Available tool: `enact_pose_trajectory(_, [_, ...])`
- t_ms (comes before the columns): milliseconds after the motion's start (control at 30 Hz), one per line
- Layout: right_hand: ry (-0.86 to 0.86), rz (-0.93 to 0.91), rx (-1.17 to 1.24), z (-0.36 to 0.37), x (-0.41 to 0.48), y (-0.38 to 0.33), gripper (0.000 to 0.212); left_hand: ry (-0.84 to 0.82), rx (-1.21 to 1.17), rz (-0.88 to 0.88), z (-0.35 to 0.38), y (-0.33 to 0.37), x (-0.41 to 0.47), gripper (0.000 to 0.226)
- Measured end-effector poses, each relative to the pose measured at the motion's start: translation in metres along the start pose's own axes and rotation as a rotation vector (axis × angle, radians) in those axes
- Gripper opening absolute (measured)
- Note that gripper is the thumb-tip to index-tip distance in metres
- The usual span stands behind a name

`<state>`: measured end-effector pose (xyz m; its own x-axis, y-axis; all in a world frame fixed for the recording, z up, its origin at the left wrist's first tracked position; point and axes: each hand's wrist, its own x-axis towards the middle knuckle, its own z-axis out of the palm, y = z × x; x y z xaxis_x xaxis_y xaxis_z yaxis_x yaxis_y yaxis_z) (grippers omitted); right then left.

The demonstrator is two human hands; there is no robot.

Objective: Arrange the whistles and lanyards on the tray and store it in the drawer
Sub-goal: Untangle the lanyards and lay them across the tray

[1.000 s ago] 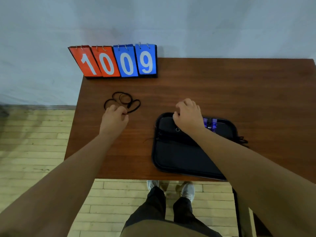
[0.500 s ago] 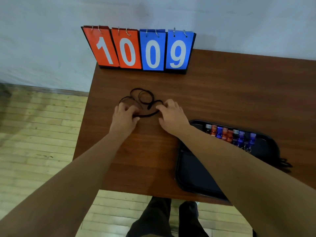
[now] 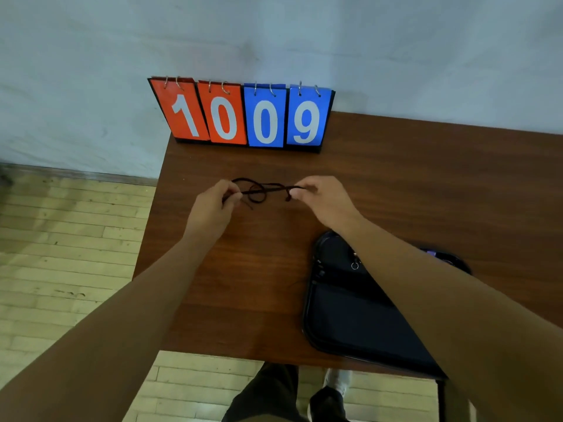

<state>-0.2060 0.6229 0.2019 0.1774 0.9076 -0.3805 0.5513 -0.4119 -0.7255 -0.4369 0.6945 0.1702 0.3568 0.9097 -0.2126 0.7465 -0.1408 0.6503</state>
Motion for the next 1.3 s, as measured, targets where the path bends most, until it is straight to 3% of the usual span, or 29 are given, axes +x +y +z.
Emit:
enact_pose_trajectory(167, [0.176, 0.055, 0.344, -0.058, -0.031, 0.000, 0.015, 0.023, 0.050, 0.018, -0.006, 0.018, 0.001, 0.019])
enact_pose_trajectory(367, [0.351, 0.138, 0.416, -0.113, -0.071, 0.021, 0.016, 0.017, 0.104, 0.071, -0.015, 0.062, -0.015, 0.005])
enact_pose_trajectory(500, [0.425, 0.200, 0.368, -0.140, -0.101, 0.038, 0.021, 0.023, 0.089, 0.072, -0.020, 0.091, -0.031, 0.008])
enact_pose_trajectory(633, [0.314, 0.238, 0.161, -0.158, -0.131, 0.054, 0.019, -0.007, -0.027, 0.137, -0.025, 0.139, -0.057, 0.013])
enact_pose_trajectory(733, [0.245, 0.237, 0.087, -0.166, -0.150, 0.061, 0.017, -0.118, -0.134, 0.221, -0.030, 0.194, -0.076, 0.021])
enact_pose_trajectory(800, [0.198, 0.216, 0.143, -0.169, -0.160, 0.064, 0.020, -0.216, -0.166, 0.272, -0.034, 0.229, -0.085, 0.026])
enact_pose_trajectory(867, [0.168, 0.126, 0.276, -0.171, -0.166, 0.065, 0.037, -0.301, -0.142, 0.336, -0.037, 0.258, -0.093, 0.026])
enact_pose_trajectory(1033, [-0.128, -0.100, 1.052, -0.174, -0.176, 0.044, 0.044, -0.406, -0.236, 0.409, -0.030, 0.302, -0.111, 0.009])
enact_pose_trajectory(1167, [-0.272, -0.172, 1.027, -0.171, -0.184, 0.029, 0.051, -0.285, -0.260, 0.392, -0.025, 0.305, -0.114, 0.012])
enact_pose_trajectory(1300, [-0.127, -0.169, 0.851, -0.171, -0.191, 0.039, 0.025, -0.221, -0.259, 0.306, -0.022, 0.289, -0.115, 0.005])
